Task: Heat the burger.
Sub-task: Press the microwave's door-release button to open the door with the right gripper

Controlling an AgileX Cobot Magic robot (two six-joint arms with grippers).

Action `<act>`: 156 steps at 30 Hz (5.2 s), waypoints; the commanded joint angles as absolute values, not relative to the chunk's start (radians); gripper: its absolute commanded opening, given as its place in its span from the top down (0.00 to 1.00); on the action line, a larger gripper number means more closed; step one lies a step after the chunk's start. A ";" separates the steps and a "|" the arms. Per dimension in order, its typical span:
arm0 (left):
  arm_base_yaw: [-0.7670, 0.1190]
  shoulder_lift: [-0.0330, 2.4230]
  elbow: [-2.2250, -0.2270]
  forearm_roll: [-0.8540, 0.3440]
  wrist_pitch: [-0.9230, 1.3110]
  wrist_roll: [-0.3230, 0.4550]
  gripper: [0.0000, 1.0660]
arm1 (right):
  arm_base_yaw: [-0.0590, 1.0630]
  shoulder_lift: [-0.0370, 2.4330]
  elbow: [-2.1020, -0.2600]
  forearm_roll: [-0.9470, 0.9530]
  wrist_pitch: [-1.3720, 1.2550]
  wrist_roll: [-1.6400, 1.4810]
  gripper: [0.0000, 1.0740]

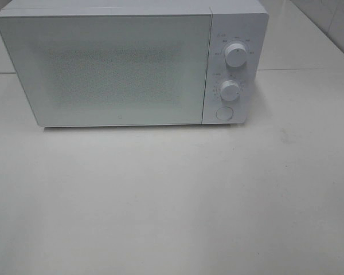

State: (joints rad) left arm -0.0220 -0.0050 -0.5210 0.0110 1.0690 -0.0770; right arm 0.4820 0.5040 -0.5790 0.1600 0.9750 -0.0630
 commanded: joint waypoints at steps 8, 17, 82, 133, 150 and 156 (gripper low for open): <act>-0.019 -0.011 -0.520 0.007 1.071 -0.074 0.08 | 0.268 0.331 -0.523 0.154 1.011 -0.055 0.31; -0.019 -0.011 -0.520 0.007 1.071 -0.074 0.08 | 0.107 0.119 -0.499 0.154 0.990 -0.059 0.31; -0.019 -0.009 -0.520 0.007 1.071 -0.074 0.08 | 0.082 0.853 -0.533 0.202 0.216 -0.056 0.31; -0.019 -0.009 -0.520 0.007 1.071 -0.074 0.08 | 0.678 1.737 -0.363 0.672 -1.179 -0.198 0.31; -0.019 -0.009 -0.520 0.007 1.071 -0.074 0.08 | 0.725 1.737 -0.426 0.734 -1.117 0.000 0.35; -0.019 -0.009 -0.520 0.007 1.071 -0.074 0.08 | 0.725 1.737 -0.426 0.734 -1.105 0.311 0.46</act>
State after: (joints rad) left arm -0.0220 -0.0050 -0.5210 0.0110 1.0690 -0.0770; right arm 0.7210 1.7390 -0.4180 0.7370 -1.1050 0.2660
